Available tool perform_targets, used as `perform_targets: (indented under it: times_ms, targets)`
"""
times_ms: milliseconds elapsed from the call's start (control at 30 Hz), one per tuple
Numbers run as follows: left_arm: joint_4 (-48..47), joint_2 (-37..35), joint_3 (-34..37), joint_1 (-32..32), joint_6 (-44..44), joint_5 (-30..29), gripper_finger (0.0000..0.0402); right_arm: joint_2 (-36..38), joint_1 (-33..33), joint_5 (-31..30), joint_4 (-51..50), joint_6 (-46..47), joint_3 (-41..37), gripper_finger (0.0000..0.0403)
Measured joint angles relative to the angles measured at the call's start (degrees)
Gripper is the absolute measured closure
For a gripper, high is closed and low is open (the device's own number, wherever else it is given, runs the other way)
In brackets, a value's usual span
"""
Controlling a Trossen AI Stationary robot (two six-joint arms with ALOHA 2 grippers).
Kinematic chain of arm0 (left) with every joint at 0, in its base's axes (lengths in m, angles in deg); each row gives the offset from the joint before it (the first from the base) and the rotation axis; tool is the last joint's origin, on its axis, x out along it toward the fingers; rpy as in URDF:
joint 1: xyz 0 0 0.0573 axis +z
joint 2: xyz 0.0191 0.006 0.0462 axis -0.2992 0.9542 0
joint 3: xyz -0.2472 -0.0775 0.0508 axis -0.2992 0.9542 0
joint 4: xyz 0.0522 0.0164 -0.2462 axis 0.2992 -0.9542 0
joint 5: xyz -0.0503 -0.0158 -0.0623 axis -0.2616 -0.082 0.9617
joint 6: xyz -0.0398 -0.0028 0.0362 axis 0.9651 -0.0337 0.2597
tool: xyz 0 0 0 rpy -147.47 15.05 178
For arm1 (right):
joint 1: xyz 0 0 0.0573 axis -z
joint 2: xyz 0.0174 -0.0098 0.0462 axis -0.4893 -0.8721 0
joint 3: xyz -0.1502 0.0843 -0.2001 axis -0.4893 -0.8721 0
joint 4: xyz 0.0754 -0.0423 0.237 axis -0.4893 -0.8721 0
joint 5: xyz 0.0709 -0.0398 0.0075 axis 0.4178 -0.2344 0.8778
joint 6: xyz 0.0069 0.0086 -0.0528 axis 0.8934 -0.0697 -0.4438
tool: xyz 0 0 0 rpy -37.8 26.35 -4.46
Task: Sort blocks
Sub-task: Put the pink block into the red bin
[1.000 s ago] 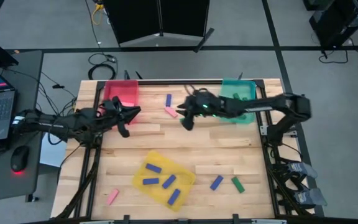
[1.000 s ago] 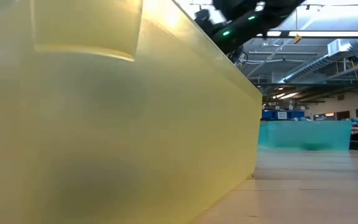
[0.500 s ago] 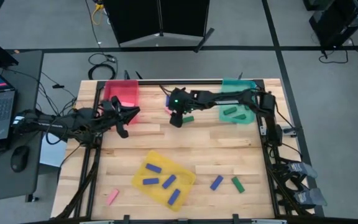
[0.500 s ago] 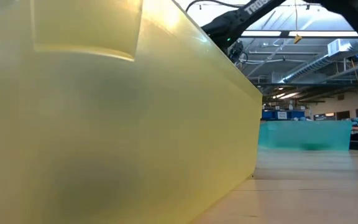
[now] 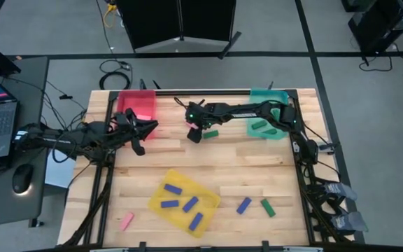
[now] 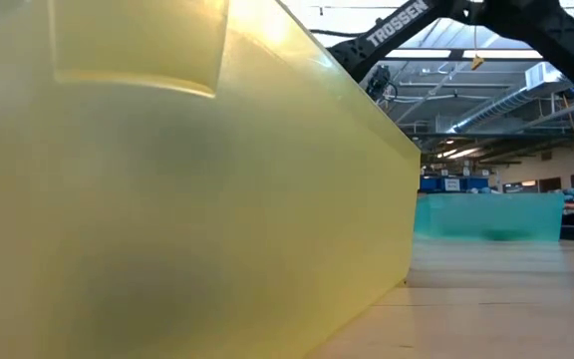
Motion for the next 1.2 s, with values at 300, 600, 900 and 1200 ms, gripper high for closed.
perform_targets:
  times_ms: [300,600,900,1200]
  targets:
    - [-0.1,0.1,0.0,0.0,0.1,0.1,0.0353,-3.6,0.0,-1.6,0.0,0.2,1.0,0.0113]
    - [-0.3,0.1,0.0,0.0,0.1,0.1,0.0352,-4.3,-0.9,-3.3,-0.7,0.0,1.7,0.0198]
    - [-0.3,0.1,0.0,0.0,0.2,0.1,0.0352,-4.4,-1.3,-3.9,0.2,-0.9,1.5,0.0288]
    - [0.6,0.1,0.0,0.0,0.6,0.0,0.0353,-1.0,-5.7,-5.9,9.3,-0.1,1.2,0.0288]
